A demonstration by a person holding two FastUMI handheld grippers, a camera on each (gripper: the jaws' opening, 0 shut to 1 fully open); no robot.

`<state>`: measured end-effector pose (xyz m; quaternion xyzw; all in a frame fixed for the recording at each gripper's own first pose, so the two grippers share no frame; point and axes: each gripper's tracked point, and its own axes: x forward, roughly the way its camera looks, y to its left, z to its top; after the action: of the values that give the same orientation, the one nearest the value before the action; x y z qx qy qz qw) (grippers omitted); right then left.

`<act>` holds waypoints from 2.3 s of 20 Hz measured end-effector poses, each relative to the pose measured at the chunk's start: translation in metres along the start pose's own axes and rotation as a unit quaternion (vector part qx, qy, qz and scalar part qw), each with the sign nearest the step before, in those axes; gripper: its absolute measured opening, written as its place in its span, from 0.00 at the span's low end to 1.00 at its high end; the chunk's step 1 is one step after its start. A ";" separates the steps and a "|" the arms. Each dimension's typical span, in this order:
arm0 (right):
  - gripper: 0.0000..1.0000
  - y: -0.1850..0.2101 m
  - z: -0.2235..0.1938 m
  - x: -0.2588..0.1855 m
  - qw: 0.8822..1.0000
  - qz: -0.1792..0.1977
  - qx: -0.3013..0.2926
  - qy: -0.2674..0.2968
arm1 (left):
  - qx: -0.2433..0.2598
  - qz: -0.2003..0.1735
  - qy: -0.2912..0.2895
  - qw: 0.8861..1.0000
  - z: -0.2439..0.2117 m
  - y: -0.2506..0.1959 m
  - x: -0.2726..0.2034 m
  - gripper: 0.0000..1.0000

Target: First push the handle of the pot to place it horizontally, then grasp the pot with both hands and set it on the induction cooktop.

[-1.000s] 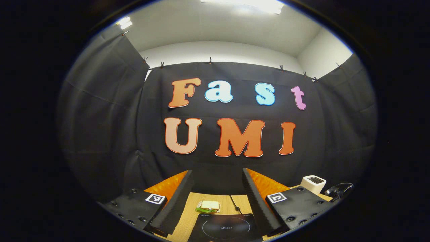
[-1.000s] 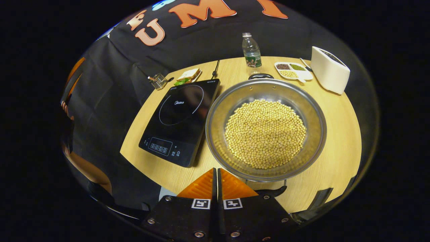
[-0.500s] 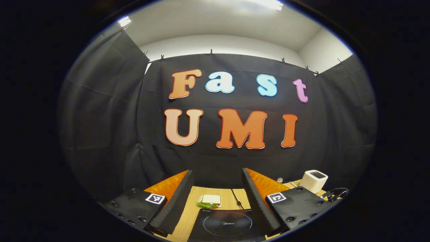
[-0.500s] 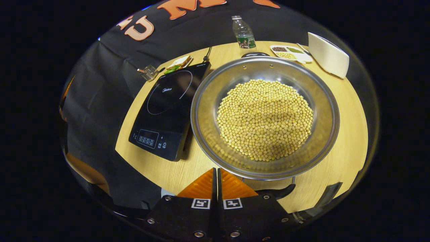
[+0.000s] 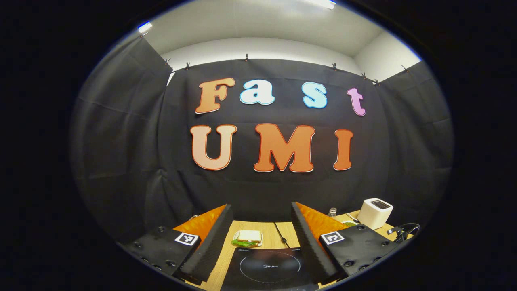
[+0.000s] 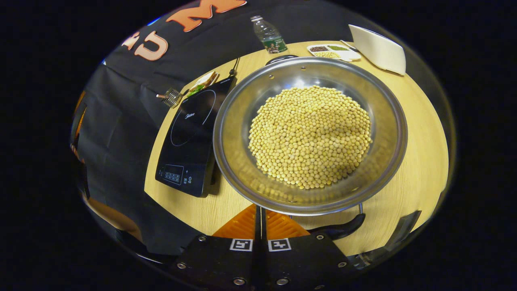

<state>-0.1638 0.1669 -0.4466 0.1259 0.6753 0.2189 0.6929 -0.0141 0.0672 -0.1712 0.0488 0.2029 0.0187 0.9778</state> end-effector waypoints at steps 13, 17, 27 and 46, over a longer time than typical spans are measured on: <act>0.00 -0.076 0.019 -0.018 0.996 -0.078 0.024 -0.021 | 0.000 -0.027 0.036 0.999 -0.038 -0.023 0.019 0.95; 0.00 -0.104 0.032 -0.023 0.992 -0.122 0.033 -0.029 | -0.002 -0.031 0.036 0.999 -0.040 -0.024 0.023 0.96; 0.00 -0.154 0.053 -0.029 0.979 -0.177 0.090 -0.042 | 0.001 -0.037 0.039 0.999 -0.047 -0.022 0.028 0.96; 0.00 -0.199 0.097 -0.029 0.969 -0.213 0.111 -0.058 | 0.002 -0.078 0.054 0.996 -0.057 -0.058 0.050 0.96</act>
<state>-0.0406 -0.0087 -0.5089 0.0681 0.6652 -0.0180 0.7433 0.0101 0.0173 -0.2484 0.0337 0.2582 -0.0556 0.9639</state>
